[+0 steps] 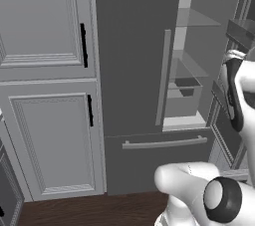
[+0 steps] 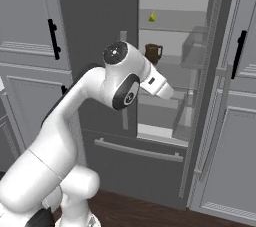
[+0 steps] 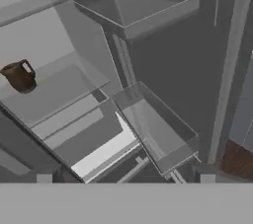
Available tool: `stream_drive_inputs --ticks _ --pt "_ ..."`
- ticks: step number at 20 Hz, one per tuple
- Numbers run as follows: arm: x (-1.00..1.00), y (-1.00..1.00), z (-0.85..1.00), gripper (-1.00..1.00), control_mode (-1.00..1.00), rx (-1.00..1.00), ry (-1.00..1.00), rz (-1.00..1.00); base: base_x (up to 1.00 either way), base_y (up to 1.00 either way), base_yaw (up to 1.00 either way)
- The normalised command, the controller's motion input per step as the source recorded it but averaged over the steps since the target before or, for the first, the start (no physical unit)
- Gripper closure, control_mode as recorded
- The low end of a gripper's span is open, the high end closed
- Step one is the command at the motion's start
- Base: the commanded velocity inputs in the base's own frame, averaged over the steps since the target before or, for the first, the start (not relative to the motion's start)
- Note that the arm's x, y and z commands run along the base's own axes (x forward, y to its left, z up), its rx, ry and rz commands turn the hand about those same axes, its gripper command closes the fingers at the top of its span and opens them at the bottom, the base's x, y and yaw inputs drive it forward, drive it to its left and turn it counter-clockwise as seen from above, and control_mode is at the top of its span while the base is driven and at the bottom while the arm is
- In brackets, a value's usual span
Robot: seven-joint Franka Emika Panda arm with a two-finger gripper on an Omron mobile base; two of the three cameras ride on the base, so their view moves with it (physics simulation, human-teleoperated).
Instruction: Grab a lemon wedge from the fridge and one ice cube from the ice bowl, and put them in the glass of lemonade.
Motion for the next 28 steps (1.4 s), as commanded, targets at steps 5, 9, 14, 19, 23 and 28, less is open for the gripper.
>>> stream_drive_inputs --ticks 5,9,14,19,23,28 --pt "0.21 0.85 0.01 -1.0 -1.0 0.0 0.11 0.61 0.0 0.0 0.0" --pt "-0.04 0.58 0.01 -1.0 -1.0 -0.01 -0.04 0.06 0.0 0.0 0.0" --pt "0.34 0.94 0.09 -1.0 -1.0 -0.1 0.02 -0.03 0.0 0.0 0.0" --pt "0.58 0.65 0.0 -1.0 -1.0 -0.03 0.12 0.0 0.0 0.0 0.0" --pt "0.76 0.09 -0.14 -1.0 -1.0 0.0 0.08 0.0 0.0 0.0 0.0" --pt "0.84 0.11 -0.19 -1.0 -1.0 0.0 0.03 0.0 0.0 0.0 0.0"
